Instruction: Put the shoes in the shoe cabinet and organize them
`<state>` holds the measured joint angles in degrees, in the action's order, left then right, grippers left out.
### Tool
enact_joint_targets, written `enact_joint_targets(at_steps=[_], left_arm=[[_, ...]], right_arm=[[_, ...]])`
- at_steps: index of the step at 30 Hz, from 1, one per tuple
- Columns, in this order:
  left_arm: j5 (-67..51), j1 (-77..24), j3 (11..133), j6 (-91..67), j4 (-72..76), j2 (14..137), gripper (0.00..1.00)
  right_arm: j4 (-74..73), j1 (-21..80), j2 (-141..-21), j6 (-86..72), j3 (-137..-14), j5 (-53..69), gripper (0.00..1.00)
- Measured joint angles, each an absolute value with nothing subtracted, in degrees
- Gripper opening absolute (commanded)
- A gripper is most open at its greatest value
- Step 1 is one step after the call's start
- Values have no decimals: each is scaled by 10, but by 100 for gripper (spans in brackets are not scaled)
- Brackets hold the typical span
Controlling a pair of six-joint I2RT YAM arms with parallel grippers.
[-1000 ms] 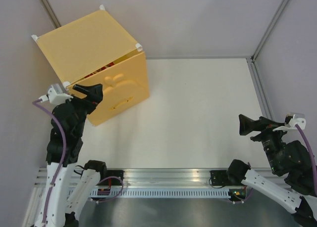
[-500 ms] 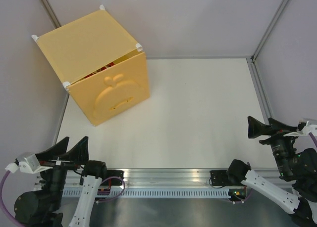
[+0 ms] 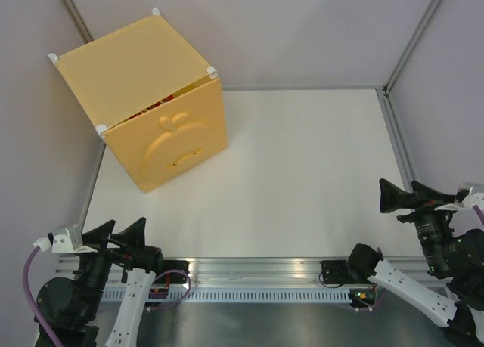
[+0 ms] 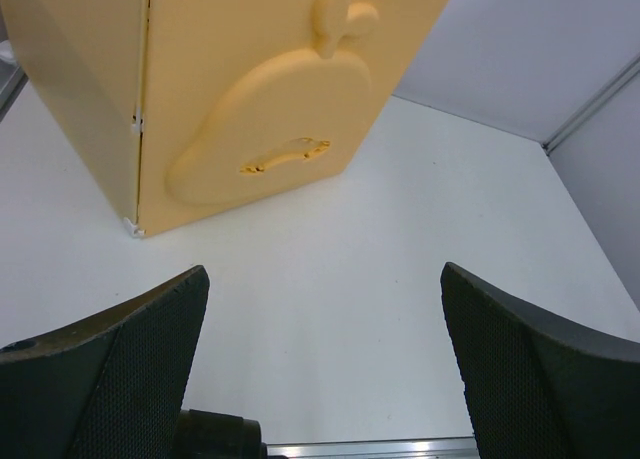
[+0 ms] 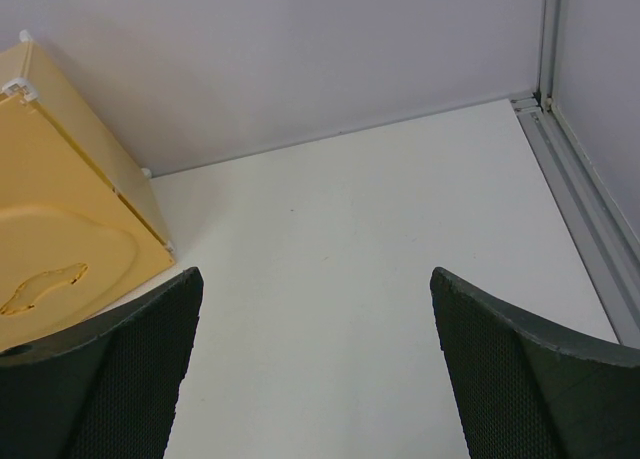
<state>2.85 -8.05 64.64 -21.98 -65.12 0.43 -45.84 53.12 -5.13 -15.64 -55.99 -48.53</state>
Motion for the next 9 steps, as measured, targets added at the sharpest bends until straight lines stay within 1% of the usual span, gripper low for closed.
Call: enact_joint_targets(at_steps=[9], left_arm=[[29,-81,645,-219,-659,4,100]], right_arm=[[-452,531,-55,-152,-554,-483,98]])
